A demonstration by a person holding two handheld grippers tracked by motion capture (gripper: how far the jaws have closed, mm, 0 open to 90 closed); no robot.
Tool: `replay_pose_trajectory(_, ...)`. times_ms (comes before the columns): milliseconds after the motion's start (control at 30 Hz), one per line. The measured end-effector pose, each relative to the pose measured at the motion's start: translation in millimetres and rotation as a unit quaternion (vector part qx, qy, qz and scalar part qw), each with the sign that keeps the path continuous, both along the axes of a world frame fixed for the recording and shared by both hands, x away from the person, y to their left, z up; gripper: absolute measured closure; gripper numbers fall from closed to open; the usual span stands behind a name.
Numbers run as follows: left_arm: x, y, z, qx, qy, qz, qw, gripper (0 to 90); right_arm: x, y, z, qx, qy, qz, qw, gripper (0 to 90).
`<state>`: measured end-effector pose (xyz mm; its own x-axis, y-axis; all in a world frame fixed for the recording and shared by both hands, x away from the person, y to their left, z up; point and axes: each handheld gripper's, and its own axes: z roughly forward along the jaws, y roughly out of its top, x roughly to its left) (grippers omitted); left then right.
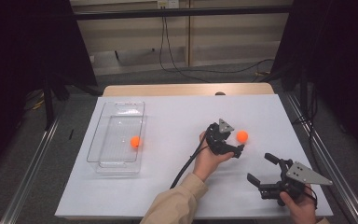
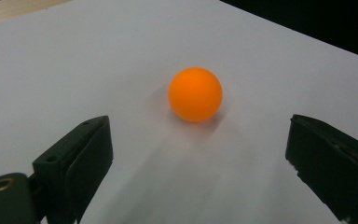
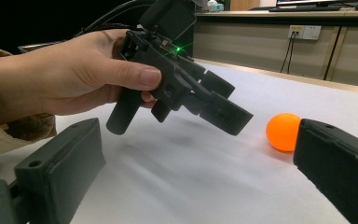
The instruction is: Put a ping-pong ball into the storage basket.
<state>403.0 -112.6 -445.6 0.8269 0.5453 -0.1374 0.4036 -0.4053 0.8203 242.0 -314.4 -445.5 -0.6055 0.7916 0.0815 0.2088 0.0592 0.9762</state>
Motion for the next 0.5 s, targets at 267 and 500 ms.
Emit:
replay_pose_trajectory(267,0.4,-2.1,-1.7,0.003,0.004,-0.001,1.0000,7.5,-0.4,-0.5,0.1,0.001,0.000,0.001,1.0000,1.3)
replay_pose_trajectory(500,0.4,-3.9,-1.7,0.004,0.000,-0.001,1.0000,7.6,-0.5,0.7,0.6,0.000,-0.001,0.004,1.0000,1.3)
